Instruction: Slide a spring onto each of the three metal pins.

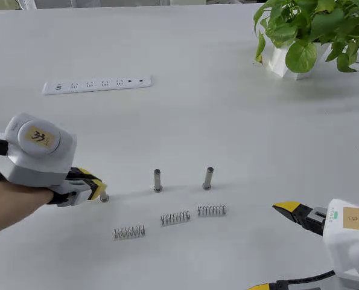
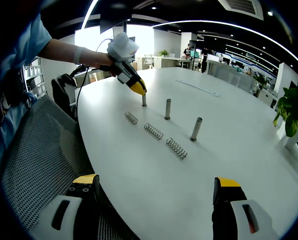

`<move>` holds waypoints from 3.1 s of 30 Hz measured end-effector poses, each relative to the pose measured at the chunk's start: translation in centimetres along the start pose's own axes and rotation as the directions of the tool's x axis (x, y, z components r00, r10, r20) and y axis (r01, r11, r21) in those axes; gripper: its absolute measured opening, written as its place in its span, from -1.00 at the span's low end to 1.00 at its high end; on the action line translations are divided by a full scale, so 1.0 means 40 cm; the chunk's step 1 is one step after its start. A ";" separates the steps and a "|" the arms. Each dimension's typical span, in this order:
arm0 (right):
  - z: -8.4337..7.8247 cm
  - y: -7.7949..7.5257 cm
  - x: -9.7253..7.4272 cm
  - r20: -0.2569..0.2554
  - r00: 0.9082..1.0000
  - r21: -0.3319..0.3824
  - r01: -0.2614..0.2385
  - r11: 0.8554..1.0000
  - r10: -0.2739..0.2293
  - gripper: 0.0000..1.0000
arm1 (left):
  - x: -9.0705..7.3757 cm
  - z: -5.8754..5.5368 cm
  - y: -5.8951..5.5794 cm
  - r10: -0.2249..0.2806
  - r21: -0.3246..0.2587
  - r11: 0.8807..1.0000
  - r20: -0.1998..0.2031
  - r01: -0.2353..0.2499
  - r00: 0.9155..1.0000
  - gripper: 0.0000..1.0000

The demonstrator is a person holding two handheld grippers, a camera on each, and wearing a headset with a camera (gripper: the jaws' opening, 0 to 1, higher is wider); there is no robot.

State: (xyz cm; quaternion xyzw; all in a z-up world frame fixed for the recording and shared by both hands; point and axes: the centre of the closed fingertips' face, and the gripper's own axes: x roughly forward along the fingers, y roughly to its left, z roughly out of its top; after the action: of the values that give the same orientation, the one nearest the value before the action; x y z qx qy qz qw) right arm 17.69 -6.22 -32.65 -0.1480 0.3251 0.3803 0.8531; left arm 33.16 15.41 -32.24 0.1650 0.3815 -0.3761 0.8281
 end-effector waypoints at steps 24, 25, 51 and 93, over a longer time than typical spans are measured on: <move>0.007 -0.011 -0.001 -0.007 1.000 -0.019 0.003 1.000 -0.003 0.92 | -0.013 -0.001 -0.014 -0.018 -0.033 0.999 0.093 0.021 0.995 0.04; 0.006 -0.011 -0.001 -0.008 1.000 -0.019 0.003 1.000 -0.003 0.92 | -0.014 -0.002 -0.016 -0.021 -0.034 0.999 0.099 0.025 0.995 0.07; 0.025 -0.031 0.017 -0.015 1.000 -0.062 -0.023 0.998 0.022 0.96 | -0.069 -0.049 -0.049 0.000 -0.056 0.998 0.207 0.012 0.978 0.98; 0.017 -0.023 0.009 -0.018 1.000 -0.063 -0.024 0.998 0.023 0.95 | -0.074 -0.111 -0.185 -0.165 0.149 0.979 0.153 0.142 0.974 0.30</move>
State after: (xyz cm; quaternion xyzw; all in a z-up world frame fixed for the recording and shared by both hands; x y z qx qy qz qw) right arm 18.85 -6.31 -32.37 -0.1741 0.3220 0.3993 0.8406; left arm 24.10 14.47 -32.80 0.1600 0.2969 -0.4767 0.8118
